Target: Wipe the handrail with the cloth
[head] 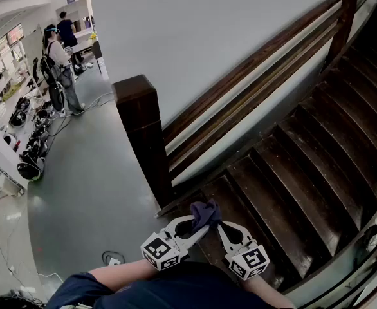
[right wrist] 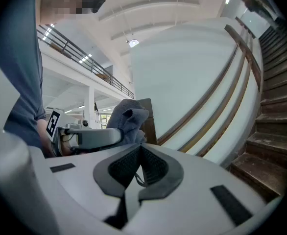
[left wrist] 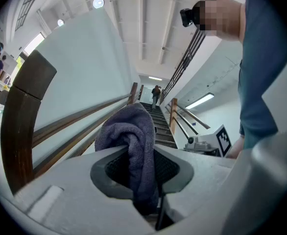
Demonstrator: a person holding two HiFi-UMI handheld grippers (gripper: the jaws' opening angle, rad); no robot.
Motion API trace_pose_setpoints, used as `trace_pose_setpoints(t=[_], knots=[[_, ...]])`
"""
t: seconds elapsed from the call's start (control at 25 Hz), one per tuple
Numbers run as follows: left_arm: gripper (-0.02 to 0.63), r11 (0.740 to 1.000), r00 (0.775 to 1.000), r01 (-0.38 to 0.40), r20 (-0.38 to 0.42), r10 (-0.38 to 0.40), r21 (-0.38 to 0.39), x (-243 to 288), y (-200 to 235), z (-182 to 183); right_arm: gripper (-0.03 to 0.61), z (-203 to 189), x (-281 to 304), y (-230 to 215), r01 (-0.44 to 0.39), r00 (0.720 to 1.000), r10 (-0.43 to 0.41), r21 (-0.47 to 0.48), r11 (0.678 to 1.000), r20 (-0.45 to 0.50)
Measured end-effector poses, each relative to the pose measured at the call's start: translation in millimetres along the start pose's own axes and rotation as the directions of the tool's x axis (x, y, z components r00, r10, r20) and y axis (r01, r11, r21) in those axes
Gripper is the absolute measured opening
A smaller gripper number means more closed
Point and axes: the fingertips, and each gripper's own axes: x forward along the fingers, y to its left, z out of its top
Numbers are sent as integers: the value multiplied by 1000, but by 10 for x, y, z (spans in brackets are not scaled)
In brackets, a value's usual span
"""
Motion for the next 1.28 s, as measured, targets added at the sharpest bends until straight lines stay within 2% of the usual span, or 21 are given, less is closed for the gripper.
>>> trace_pose_setpoints(t=[0.44,0.96,1.12,1.28], knots=[[97,1000,1000,-15,-2,15,8,152,-34,-5,9,-8,-49,-130,-28,1000,28,3,1000,3],[97,994,994,-107,11,107,19,451,-64,-84,9,5,-100,-484,-103,994,102,7,995,31],[97,993,993,-113,17,113,22,555,36,-70,9,37,-41,-606,-100,994,100,7,995,37],[97,993,993,-112,36,111,23,686,345,-28,9,72,162,-812,-66,997,66,5,998,28]])
